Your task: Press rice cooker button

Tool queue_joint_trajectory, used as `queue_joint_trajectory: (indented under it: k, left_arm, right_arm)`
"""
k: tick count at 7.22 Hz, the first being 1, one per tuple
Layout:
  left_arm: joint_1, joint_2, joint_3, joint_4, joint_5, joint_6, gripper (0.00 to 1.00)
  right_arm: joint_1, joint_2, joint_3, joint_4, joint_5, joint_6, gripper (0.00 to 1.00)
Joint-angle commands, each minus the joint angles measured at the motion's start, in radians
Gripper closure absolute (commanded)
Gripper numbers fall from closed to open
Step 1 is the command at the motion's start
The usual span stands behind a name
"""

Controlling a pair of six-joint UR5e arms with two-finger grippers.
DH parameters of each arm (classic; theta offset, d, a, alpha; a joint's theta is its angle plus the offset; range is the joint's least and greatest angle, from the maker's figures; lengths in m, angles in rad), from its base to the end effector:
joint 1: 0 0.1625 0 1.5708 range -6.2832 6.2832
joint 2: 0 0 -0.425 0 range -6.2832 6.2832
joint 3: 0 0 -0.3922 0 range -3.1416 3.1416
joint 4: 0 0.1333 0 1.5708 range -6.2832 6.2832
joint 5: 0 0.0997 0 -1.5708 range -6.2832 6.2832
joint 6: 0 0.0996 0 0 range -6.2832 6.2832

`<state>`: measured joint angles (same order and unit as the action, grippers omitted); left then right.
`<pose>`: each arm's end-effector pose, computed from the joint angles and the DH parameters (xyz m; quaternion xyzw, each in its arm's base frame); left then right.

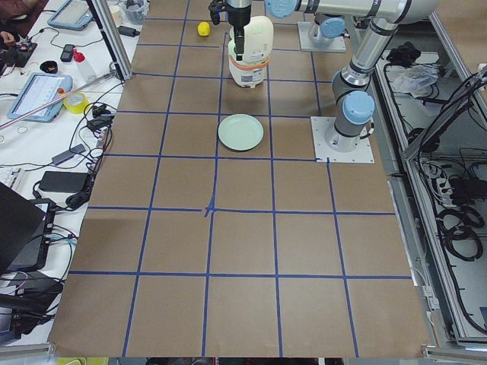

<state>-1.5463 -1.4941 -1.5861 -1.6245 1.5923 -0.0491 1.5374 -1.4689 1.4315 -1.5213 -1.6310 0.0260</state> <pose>-0.1199 -0.4624 0.5115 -0.0368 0.9993 -0.0040 0.0107 0.1094 -0.5376 0.4993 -0.0295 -0.9991 -0.0062 0.0301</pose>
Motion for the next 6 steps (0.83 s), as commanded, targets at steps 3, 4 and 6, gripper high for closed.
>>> queue_joint_trajectory:
  k: [3,4,6]
  left_arm:
    - [0.0,0.0,0.0,0.0,0.0,0.0,0.0]
    - [0.0,-0.002,0.0,0.0,0.0,0.0,0.0]
    - [0.0,0.0,0.0,0.0,0.0,0.0,0.0]
  right_arm:
    - [0.0,0.001,0.003,-0.004,-0.001,-0.003,0.0]
    - [0.0,-0.001,0.003,-0.004,0.006,-0.001,0.0]
    - [0.003,-0.001,0.003,0.001,0.017,-0.009,0.0]
